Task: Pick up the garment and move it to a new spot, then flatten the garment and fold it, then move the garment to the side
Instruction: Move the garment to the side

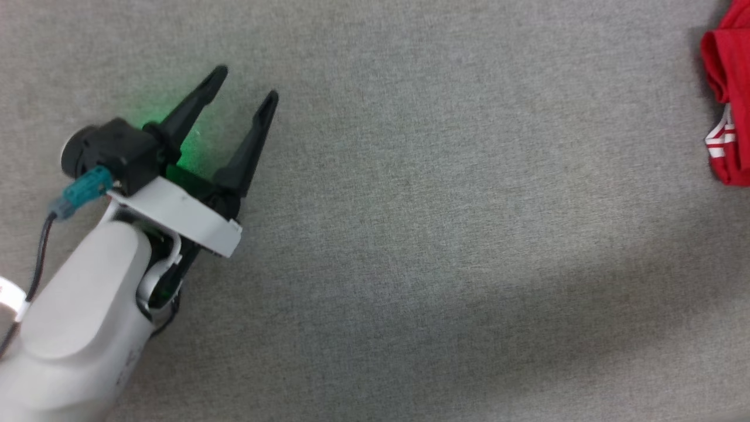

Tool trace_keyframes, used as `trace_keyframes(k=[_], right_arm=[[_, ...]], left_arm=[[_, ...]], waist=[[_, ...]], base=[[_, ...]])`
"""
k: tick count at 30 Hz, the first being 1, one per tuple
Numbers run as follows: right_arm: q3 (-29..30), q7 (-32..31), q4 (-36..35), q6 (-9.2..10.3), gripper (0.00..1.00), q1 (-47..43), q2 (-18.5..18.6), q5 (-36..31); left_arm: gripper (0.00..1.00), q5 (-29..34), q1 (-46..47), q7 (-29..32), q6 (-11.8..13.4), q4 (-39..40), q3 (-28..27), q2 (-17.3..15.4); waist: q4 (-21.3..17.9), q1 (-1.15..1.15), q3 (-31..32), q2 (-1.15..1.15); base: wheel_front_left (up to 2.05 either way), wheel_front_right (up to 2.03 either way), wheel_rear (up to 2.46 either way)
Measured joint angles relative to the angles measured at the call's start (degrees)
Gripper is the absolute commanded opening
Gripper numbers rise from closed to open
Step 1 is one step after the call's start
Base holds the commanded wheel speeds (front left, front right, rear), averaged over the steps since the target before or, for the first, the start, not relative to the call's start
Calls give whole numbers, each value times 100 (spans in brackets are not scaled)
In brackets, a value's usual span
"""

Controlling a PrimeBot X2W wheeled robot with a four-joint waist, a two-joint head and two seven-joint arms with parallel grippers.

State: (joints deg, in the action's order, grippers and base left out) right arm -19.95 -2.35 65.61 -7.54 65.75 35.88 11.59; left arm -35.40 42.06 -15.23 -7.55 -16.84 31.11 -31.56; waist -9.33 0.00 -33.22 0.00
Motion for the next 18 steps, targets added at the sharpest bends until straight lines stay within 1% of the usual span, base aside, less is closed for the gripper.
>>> trace_keyframes(k=[5, 8, 11, 14, 18], right_arm=[[132, 226, 83, 0, 100, 4, 3, -109], [221, 477, 94, 0, 100, -8, -4, -66], [299, 743, 88, 0, 100, -120, -32, 153], [352, 1001, 70, 0, 100, -373, -200, 387], [257, 1354, -71, 0, 100, -805, -394, 583]], left_arm=[[100, 3, -347, 9, 1, -26, -218, 12], [100, 16, -577, 10, 8, -21, -358, 37], [100, 20, -832, 11, 18, 4, -520, 67], [100, 20, -1131, 11, 18, 15, -711, 73], [100, 20, -1573, 11, 18, 12, -990, 79]], waist=[[21, 0, 238, 0], [52, 0, 407, 0], [101, 0, 605, 0], [164, 0, 832, 0], [258, 0, 1173, 0]], base=[[0, 0, 0], [0, 0, 0], [0, 0, 0], [0, 0, 0], [0, 0, 0]])
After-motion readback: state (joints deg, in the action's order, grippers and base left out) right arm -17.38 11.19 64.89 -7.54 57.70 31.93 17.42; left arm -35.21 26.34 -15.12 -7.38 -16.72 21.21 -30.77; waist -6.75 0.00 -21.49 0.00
